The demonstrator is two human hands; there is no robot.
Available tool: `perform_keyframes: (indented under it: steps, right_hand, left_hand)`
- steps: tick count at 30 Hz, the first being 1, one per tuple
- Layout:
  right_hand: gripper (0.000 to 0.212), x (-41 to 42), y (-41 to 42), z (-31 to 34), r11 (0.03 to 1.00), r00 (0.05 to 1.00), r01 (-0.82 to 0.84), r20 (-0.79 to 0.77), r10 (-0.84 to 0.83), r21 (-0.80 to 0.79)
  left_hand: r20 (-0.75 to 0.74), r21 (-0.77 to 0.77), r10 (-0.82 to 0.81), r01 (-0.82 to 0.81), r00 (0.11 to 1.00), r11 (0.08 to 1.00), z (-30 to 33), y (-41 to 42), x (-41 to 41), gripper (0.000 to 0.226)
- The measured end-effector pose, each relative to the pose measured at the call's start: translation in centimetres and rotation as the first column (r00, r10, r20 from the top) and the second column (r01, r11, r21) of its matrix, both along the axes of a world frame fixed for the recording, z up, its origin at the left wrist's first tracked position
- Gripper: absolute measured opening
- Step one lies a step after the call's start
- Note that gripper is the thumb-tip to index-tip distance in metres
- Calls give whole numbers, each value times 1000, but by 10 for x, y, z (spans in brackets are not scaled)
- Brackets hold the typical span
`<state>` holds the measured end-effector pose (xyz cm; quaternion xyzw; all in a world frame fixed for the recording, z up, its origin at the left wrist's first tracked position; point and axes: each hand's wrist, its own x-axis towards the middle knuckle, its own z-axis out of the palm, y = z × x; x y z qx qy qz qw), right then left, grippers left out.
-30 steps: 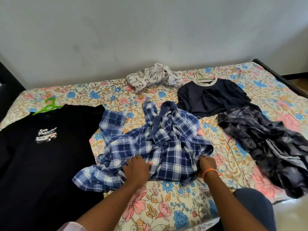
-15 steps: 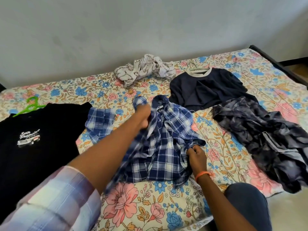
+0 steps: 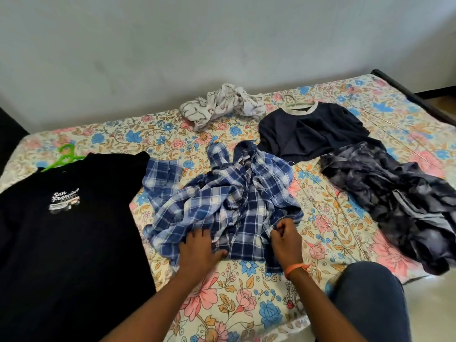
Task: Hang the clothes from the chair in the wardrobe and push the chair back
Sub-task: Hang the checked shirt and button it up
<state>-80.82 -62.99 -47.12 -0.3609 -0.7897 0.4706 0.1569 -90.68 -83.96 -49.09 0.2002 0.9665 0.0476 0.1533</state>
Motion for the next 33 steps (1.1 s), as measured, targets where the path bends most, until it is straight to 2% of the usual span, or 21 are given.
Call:
perform_keyframes:
  steps: [2, 3, 5, 6, 8, 9, 10, 11, 12, 13, 14, 15, 18, 20, 22, 25, 26, 28, 30, 31, 33]
  right_hand:
    - [13, 6, -7, -3, 1000, 1000, 28, -13, -28, -3]
    - [10, 9, -8, -2, 999, 999, 44, -30, -44, -1]
    - [5, 14, -9, 1, 997, 996, 75, -50, -74, 16]
    - [4, 16, -8, 3, 996, 995, 87, -55, -86, 23]
    - [4, 20, -6, 8, 994, 992, 111, -67, -109, 16]
    - [4, 22, -6, 10, 993, 990, 120, -70, -119, 7]
    - [4, 23, -5, 10, 992, 990, 127, -65, -126, -1]
    - [5, 25, -5, 9, 992, 990, 129, -52, -129, -10]
    - [6, 27, -5, 7, 991, 991, 131, -28, -131, -20]
    - [7, 28, -6, 3, 991, 991, 132, 1, -132, -32]
    - [7, 30, -8, -1, 990, 991, 132, 28, -131, -43]
    - [8, 31, -10, -4, 990, 990, 133, 55, -130, -52]
    - [12, 34, -17, -7, 992, 986, 120, 118, -114, -46]
    - [11, 36, -21, -6, 996, 988, 84, 129, -80, -26]
    - [12, 38, -24, -6, 998, 989, 68, 132, -70, 15]
    - [14, 38, -27, -6, 994, 988, 103, 116, -104, 22]
    - [15, 39, -26, -5, 992, 989, 116, 92, -111, -46]
    - [15, 40, -23, 3, 916, 984, 176, 30, -178, -360]
    - [14, 45, -14, 13, 689, 961, 196, -3, -276, -697]
    - [18, 48, -7, 15, 615, 957, 186, -1, -291, -767]
    - [21, 55, 6, 14, 628, 963, 214, 54, -264, -748]
  left_hand:
    - [-40, 96, 76, -72, 996, 993, 2, -7, -4, 26]
    - [-3, 194, 130, -127, 992, 973, 9, -7, -9, 16]
    - [265, 386, 219, -311, 939, 868, 24, -9, -24, 24]
    - [458, 459, 210, -432, 864, 776, 33, -12, -30, 25]
    - [810, 495, 34, -712, 586, 498, 53, -23, -37, 25]
    - [893, 437, -74, -815, 445, 380, 60, -30, -37, 25]
    - [911, 407, -96, -840, 401, 358, 61, -38, -36, 25]
    - [892, 426, -39, -806, 451, 412, 57, -46, -33, 25]
    - [808, 451, 73, -695, 584, 560, 48, -52, -30, 24]
    - [637, 449, 148, -520, 756, 726, 37, -59, -24, 23]
    - [450, 386, 169, -362, 877, 849, 22, -65, -19, 20]
    - [340, 329, 176, -292, 924, 898, 10, -69, -10, 15]
    - [177, 393, 231, -284, 957, 875, -2, -68, 22, 25]
    - [-15, 405, 218, -194, 976, 894, -2, -64, 35, 32]
    - [-193, 359, 137, -60, 972, 931, -3, -63, 42, 37]
    - [-281, 227, -73, 140, 957, 964, -6, -64, 43, 33]
    - [-269, 213, -101, 162, 958, 964, -6, -63, 43, 26]
    - [-176, 267, -52, 99, 983, 959, 0, -56, 39, 2]
    - [-102, 319, 56, -20, 993, 948, 2, -45, 30, 17]
    - [-72, 353, 93, -62, 993, 934, 6, -39, 28, 19]
    - [-39, 366, 121, -98, 992, 925, 8, -28, 22, 20]
